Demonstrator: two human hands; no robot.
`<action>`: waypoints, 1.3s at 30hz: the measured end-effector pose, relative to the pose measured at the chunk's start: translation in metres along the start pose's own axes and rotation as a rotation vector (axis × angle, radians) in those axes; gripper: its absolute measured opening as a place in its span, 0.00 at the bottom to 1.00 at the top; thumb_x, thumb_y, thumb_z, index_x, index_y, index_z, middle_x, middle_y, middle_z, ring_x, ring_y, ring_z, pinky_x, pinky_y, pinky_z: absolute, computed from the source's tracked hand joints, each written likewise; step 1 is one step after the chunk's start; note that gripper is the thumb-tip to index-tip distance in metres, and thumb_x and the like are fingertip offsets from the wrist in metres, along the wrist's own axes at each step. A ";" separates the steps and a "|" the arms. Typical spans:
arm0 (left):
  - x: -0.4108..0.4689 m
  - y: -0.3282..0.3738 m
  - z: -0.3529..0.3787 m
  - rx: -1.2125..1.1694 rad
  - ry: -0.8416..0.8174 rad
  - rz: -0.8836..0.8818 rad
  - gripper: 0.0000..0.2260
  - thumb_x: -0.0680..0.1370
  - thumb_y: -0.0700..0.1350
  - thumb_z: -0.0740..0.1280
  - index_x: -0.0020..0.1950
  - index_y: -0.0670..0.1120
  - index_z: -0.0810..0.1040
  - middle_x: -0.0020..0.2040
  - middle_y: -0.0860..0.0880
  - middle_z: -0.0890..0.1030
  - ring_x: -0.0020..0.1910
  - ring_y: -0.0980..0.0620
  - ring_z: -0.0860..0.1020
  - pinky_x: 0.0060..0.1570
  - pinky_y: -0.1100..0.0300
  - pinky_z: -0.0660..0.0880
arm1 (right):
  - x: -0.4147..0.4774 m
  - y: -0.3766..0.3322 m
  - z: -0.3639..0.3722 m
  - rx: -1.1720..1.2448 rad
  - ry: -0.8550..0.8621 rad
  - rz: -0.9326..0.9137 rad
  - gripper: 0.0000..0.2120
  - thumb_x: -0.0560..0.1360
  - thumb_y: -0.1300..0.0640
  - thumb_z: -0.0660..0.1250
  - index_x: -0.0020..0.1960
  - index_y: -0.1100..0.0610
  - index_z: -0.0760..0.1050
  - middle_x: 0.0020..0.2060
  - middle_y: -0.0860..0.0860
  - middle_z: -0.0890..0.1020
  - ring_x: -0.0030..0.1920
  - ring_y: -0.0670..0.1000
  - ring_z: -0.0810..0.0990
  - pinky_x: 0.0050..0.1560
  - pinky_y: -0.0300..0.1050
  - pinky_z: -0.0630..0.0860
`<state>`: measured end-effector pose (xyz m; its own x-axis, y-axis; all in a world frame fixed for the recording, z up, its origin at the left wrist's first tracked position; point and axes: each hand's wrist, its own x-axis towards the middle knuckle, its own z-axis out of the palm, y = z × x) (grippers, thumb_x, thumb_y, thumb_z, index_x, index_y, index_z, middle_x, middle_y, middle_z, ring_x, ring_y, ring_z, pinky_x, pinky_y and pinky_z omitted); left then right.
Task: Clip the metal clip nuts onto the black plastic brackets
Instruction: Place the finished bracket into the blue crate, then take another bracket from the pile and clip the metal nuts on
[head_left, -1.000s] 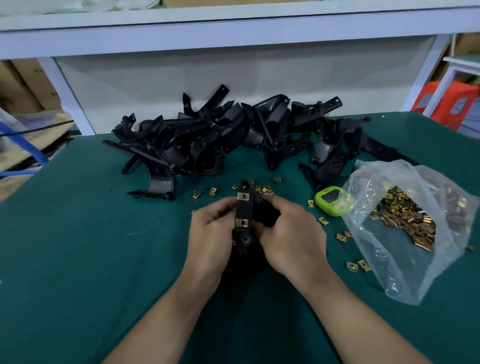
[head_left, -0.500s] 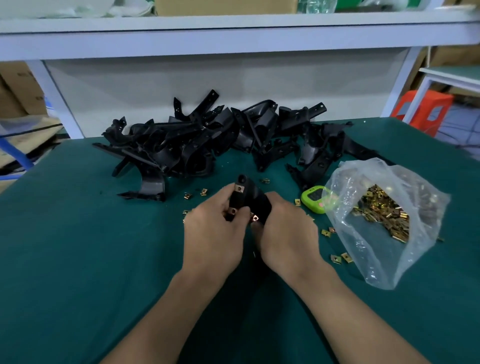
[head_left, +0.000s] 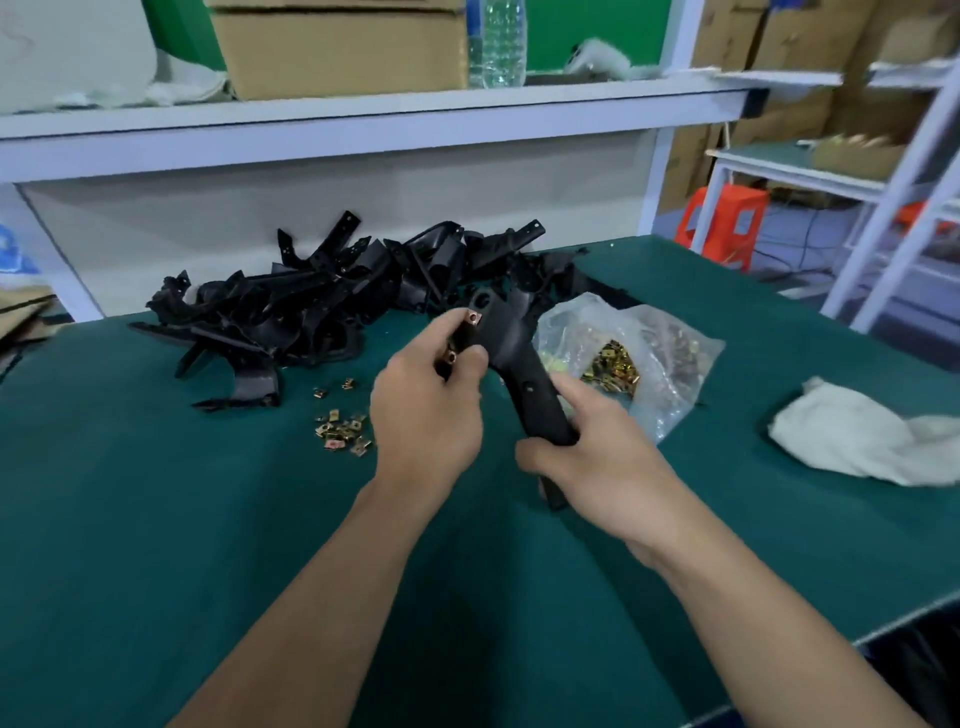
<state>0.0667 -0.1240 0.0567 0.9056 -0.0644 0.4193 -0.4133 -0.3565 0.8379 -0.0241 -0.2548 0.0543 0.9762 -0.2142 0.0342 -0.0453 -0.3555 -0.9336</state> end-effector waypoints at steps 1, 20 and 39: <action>-0.002 0.012 0.007 -0.020 -0.021 0.027 0.13 0.80 0.49 0.66 0.62 0.62 0.80 0.37 0.58 0.82 0.39 0.53 0.83 0.46 0.48 0.81 | -0.009 -0.001 -0.009 0.041 0.019 0.004 0.20 0.72 0.60 0.70 0.56 0.37 0.75 0.33 0.57 0.80 0.31 0.55 0.79 0.34 0.52 0.72; -0.187 0.195 0.223 -0.344 -1.120 -0.224 0.02 0.74 0.41 0.71 0.42 0.44 0.82 0.28 0.48 0.76 0.23 0.51 0.72 0.28 0.62 0.68 | -0.278 0.085 -0.208 0.542 0.944 0.309 0.15 0.77 0.72 0.68 0.61 0.61 0.80 0.38 0.60 0.81 0.30 0.53 0.80 0.32 0.42 0.78; -0.314 0.228 0.335 -0.352 -1.293 -0.867 0.10 0.81 0.39 0.66 0.60 0.43 0.81 0.54 0.47 0.78 0.53 0.52 0.74 0.51 0.55 0.69 | -0.314 0.194 -0.294 1.179 1.578 0.372 0.15 0.81 0.55 0.69 0.60 0.65 0.75 0.54 0.61 0.82 0.54 0.59 0.84 0.47 0.53 0.85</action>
<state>-0.2801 -0.4968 -0.0014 0.2600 -0.7429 -0.6169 0.4118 -0.4926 0.7667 -0.4015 -0.5239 -0.0325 -0.0864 -0.8176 -0.5692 0.6141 0.4062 -0.6767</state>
